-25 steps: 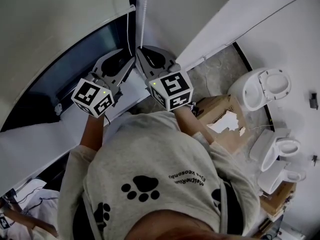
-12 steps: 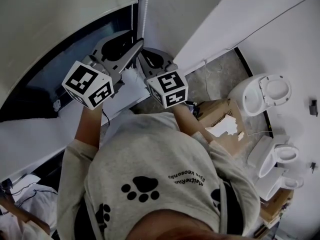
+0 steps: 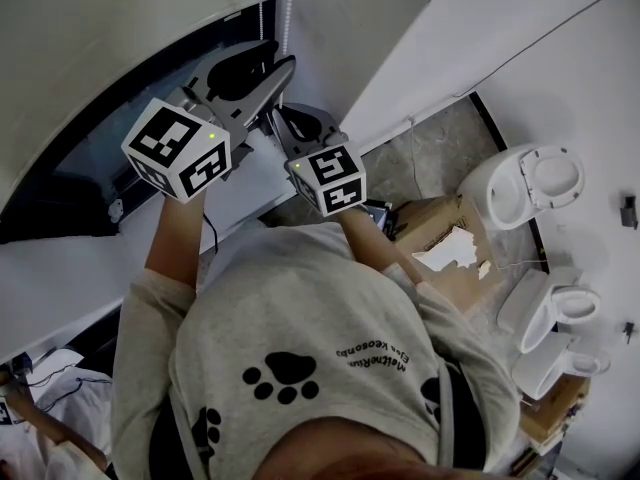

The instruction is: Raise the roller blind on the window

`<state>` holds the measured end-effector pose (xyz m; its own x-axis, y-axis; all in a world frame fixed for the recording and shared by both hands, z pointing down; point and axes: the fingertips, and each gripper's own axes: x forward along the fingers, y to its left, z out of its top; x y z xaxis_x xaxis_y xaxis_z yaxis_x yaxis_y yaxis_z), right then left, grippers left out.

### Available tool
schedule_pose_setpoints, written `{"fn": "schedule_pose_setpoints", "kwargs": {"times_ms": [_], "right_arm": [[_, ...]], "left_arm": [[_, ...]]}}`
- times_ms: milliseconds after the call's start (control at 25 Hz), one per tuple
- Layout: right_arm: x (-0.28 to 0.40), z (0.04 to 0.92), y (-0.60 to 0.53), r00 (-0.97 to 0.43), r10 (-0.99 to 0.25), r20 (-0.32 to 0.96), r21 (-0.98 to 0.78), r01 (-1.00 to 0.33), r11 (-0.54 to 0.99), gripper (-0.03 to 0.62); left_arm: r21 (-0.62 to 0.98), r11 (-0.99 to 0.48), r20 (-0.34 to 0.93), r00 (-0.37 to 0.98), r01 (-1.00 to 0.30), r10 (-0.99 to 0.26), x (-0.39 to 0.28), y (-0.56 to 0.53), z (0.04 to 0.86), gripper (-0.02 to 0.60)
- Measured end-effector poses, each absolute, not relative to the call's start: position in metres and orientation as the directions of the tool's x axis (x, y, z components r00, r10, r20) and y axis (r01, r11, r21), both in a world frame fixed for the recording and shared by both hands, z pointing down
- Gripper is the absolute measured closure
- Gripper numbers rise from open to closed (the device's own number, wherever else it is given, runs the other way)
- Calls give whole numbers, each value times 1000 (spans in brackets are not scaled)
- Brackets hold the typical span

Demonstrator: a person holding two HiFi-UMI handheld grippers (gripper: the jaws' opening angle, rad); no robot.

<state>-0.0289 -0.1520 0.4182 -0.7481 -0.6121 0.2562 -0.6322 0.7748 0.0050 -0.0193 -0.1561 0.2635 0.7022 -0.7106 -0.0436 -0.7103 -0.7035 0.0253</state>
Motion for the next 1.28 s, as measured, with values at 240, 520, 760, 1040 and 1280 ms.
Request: {"fn": "schedule_pose_setpoints", "kwargs": {"times_ms": [240,520,760,1040,1280], "right_arm": [[-31,419,-150,-749,-610,257,11,-629,777,585],[-30,418,-150,-748,-615,248,12,-633,774,585],[-32,428,-148,-744,-618,253,17,-635,772,585],[-32,468,-141,-733,-617,287,40,-634,772,585],[-28,501,-134,-730,-600,327,6,-633,774,585]], "left_arm": [[12,-702,-61,700,-712,-712,-17,-163,249,515],[-3,-690,-53,689,-724,-723,-14,-164,248,569],[38,-690,-64,687,-723,-724,-15,-159,260,572],[104,-686,-37,687,-720,-726,-15,-154,304,572],[148,-686,-7,693,-712,-721,-18,-147,337,572]]}}
